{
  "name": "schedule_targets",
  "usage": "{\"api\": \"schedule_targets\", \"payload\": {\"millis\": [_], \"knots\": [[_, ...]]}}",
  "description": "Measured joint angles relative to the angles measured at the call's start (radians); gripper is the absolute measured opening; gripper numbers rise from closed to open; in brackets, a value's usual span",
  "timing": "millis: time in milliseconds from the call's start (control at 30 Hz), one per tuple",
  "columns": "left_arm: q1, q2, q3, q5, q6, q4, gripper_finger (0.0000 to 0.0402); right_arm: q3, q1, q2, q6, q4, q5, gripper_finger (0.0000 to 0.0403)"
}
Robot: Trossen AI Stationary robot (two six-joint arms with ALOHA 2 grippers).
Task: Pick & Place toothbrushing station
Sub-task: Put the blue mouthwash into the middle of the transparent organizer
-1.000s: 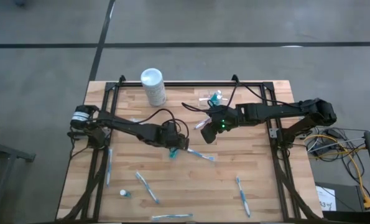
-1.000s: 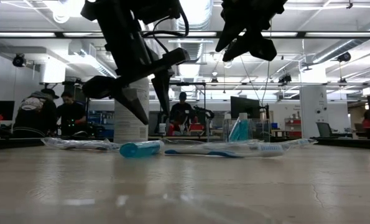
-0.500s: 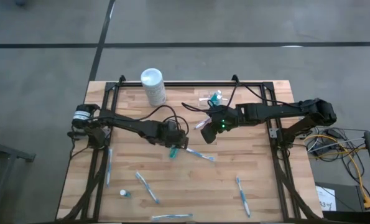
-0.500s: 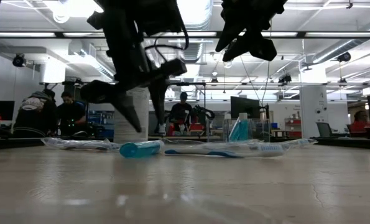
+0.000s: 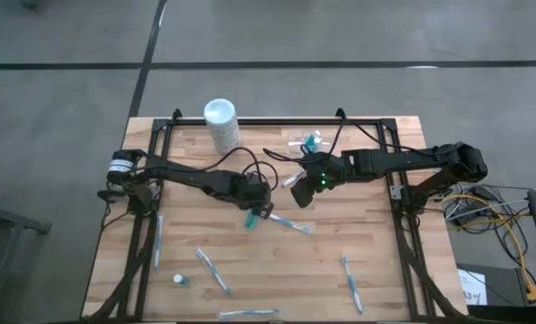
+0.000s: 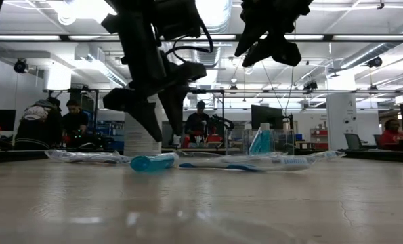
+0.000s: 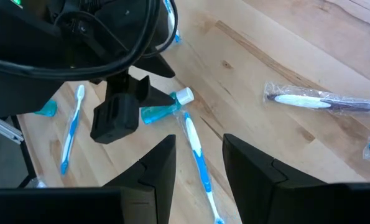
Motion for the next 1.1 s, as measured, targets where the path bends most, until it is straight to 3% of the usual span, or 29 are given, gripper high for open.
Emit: {"api": "schedule_targets", "payload": {"millis": [200, 400, 633, 867, 1100], "knots": [[0.008, 0.0, -0.023, 0.016, 0.012, -0.01, 0.0213, 0.0, 0.0, 0.0, 0.0, 0.0, 0.0, 0.0128], [0.019, 0.0, -0.023, 0.015, 0.161, 0.024, 0.0213, 0.0, 0.0, 0.0, 0.0, 0.0, 0.0, 0.0128], [0.02, 0.0, -0.051, 0.015, 0.147, 0.059, 0.0213, 0.0, 0.0, 0.0, 0.0, 0.0, 0.0, 0.0128], [0.026, 0.0, -0.116, 0.018, 0.16, 0.226, 0.0213, 0.0, 0.0, 0.0, 0.0, 0.0, 0.0, 0.0128], [0.031, -0.001, -0.142, 0.035, 0.15, 0.229, 0.0213, 0.0, 0.0, 0.0, 0.0, 0.0, 0.0, 0.0128]]}}
